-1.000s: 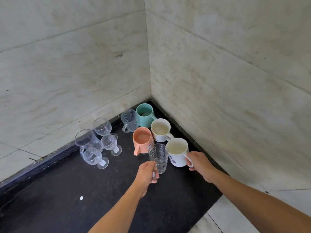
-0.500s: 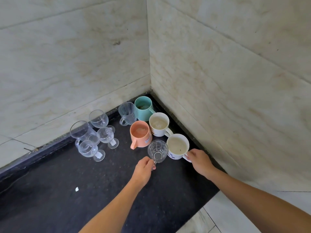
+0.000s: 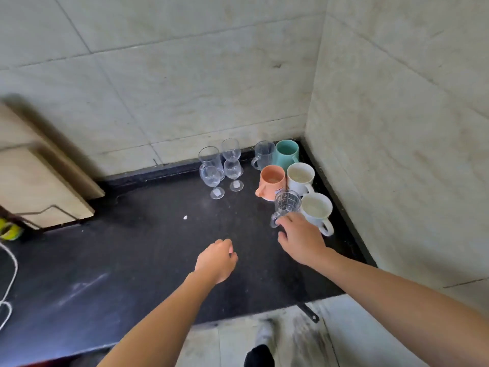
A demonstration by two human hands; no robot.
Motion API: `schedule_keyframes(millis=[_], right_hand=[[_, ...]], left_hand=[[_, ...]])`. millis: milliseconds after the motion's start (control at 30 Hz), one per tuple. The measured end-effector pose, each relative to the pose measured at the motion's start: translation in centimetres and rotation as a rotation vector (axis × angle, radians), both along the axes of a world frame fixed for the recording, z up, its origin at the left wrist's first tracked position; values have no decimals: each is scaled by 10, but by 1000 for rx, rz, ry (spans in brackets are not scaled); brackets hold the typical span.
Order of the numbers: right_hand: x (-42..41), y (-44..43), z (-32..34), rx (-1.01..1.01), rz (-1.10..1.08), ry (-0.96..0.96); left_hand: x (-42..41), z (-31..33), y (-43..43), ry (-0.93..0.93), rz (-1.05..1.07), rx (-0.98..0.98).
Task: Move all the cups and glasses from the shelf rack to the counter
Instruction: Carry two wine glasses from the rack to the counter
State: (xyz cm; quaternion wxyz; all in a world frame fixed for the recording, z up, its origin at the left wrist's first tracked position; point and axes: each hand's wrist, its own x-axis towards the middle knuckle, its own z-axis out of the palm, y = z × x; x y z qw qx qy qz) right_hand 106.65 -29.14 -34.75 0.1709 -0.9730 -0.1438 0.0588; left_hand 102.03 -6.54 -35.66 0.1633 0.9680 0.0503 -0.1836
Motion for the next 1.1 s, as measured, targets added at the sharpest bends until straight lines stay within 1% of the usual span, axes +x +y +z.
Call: schedule_keyframes(millis=[200, 333, 433, 567, 733, 833, 933, 1100], right_hand=[[-78, 86, 16, 15, 377, -7], [-144, 165, 30, 34, 670, -24], [-210, 224, 37, 35, 886, -21], [-322, 292, 43, 43, 1147, -14], [-492, 351, 50, 71, 1432, -50], [-598, 371, 55, 74, 1586, -52], [-697, 386, 63, 97, 1742, -59], [-828, 406, 80, 153, 1983, -79]], left_hand=[[-145, 29, 53, -16, 250, 103], [-262, 47, 93, -29, 519, 121], [-361, 53, 114, -39, 723, 136], [-495, 57, 126, -20, 950, 155], [-669, 62, 123, 21, 1219, 194], [-774, 70, 118, 26, 1359, 210], [-871, 83, 110, 3, 1544, 195], [-986, 94, 90, -41, 1788, 193]])
